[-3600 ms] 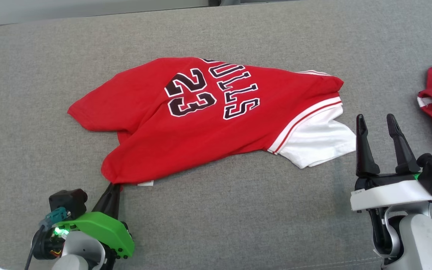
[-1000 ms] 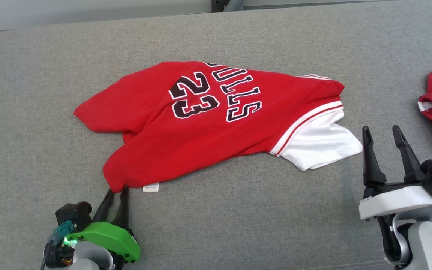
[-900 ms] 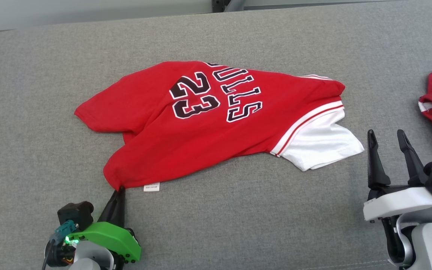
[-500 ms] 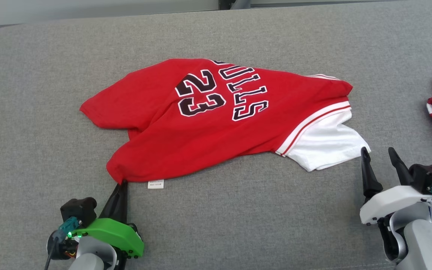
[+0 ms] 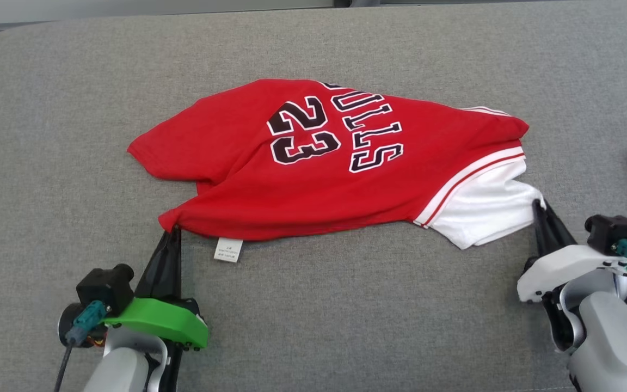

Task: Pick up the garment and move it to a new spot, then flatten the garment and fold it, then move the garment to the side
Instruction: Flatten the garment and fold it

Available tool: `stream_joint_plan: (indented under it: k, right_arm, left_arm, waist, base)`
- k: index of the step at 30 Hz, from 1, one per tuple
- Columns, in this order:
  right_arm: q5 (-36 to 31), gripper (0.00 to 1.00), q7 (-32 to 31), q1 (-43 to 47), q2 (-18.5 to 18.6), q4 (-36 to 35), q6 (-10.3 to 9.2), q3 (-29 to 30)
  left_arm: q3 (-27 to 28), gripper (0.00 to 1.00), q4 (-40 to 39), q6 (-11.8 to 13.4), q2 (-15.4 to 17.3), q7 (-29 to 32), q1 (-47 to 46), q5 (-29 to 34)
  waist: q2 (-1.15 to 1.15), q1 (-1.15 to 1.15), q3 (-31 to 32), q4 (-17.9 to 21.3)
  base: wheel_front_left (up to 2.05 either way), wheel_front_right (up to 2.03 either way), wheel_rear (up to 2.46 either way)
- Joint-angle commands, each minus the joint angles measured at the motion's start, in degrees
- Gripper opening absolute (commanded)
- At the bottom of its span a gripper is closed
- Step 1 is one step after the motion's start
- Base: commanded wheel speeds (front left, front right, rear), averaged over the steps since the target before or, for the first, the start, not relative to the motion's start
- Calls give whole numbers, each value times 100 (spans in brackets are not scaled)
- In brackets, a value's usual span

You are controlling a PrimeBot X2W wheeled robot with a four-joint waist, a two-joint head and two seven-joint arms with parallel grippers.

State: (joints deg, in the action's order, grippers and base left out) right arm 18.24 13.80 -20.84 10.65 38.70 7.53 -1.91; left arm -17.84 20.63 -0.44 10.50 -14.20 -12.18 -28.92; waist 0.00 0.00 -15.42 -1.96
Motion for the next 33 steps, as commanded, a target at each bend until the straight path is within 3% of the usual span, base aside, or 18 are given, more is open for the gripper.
stream_joint_plan:
  k: [1,7,17,25,33]
  right_arm:
    - [126,0,97,-10,116,-285,-9,14]
    - [116,0,147,-17,248,-1960,-9,316]
    - [-355,0,25,-350,309,-4717,-9,901]
    - [-565,0,-447,-1118,444,-6176,-9,1311]
    - [-439,0,-852,-1250,450,-6330,-9,1245]
  left_arm:
    - [57,0,-233,74,98,-41,44,74]
    - [211,0,-1389,392,444,140,-75,299]
    - [458,0,-3536,766,1042,965,-885,771]
    - [717,0,-4742,966,1411,1537,-1796,1186]
    - [721,0,-4914,1034,1428,1822,-2065,1162]
  waist:
    - [0,0,21,32]
    - [0,0,69,188]
    - [0,0,227,307]
    - [0,0,307,403]
    - [0,0,267,464]
  base:
    - [0,0,0]
    - [0,0,0]
    - [0,0,0]
    - [0,0,0]
    - [0,0,0]
